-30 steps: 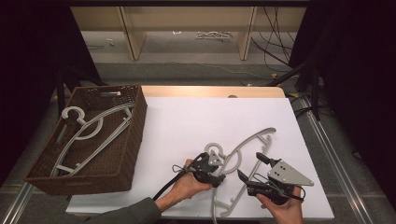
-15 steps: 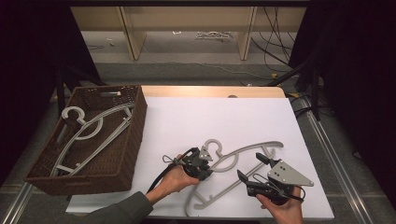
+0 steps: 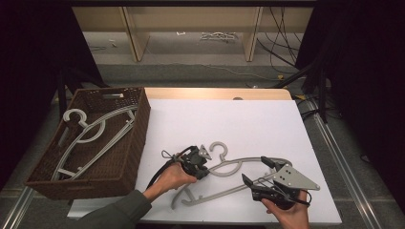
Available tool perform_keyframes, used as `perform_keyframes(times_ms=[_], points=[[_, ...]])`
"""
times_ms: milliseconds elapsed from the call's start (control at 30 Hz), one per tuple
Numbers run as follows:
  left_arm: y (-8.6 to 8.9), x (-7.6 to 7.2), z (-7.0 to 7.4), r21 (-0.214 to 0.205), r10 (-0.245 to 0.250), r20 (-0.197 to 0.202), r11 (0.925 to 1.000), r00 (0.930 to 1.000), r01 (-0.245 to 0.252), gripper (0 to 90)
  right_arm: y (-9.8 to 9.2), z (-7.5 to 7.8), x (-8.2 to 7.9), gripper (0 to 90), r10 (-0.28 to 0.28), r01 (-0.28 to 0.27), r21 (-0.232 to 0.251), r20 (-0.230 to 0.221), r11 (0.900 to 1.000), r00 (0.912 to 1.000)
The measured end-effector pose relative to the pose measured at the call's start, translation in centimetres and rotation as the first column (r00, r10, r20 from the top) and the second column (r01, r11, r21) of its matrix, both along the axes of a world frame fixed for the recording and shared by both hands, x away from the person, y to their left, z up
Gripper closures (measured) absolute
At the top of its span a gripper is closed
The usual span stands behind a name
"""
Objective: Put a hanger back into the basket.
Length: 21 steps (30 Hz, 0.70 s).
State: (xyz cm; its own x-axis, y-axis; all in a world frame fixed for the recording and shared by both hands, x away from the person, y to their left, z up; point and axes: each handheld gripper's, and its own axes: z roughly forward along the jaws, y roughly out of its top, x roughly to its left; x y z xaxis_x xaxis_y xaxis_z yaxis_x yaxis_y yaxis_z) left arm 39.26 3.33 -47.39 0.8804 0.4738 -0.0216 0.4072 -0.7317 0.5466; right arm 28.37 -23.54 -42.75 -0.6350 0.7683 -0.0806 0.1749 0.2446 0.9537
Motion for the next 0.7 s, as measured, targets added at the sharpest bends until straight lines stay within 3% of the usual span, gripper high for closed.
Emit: perform_keyframes(times_ms=[233,400,467,533,600,633,700], points=[[0.8,0.2,0.1,0.0,-0.005,0.012,1.0,0.9999,0.005,81.1,-0.4,0.1,0.5,18.5,0.002,-0.002,-0.005,-0.014,1.0,0.9999],[1.9,0.4,0.2,-0.013,-0.002,0.016,0.9999,0.9999,0.003,81.1,-1.4,-0.3,2.2,23.8,0.037,-0.044,-0.082,-0.078,0.9957,0.9963],[2.2,0.2,0.6,-0.046,0.013,0.025,0.9989,0.9996,-0.011,81.2,-1.6,-0.5,3.0,25.5,0.047,-0.059,-0.128,-0.091,0.9901,0.9947],[2.5,0.1,1.0,-0.033,-0.008,0.031,0.9994,0.9995,0.009,81.2,-1.5,-0.8,4.1,27.2,0.058,-0.08,-0.172,-0.13,0.9819,0.9899],[2.4,-0.1,1.0,-0.068,0.012,0.035,0.9976,0.9993,-0.01,81.2,-1.3,-1.1,5.2,29.9,0.067,-0.099,-0.218,-0.149,0.971,0.9866],[2.6,-0.1,1.2,-0.044,-0.005,0.035,0.999,0.9994,0.006,81.2,-1.2,-1.3,5.8,30.8,0.071,-0.109,-0.24,-0.16,0.9647,0.9845],[2.6,-0.4,1.3,-0.069,0.011,0.036,0.9976,0.9993,-0.009,81.2,-1.0,-1.7,6.9,34.3,0.067,-0.116,-0.3,-0.168,0.9469,0.9835]])
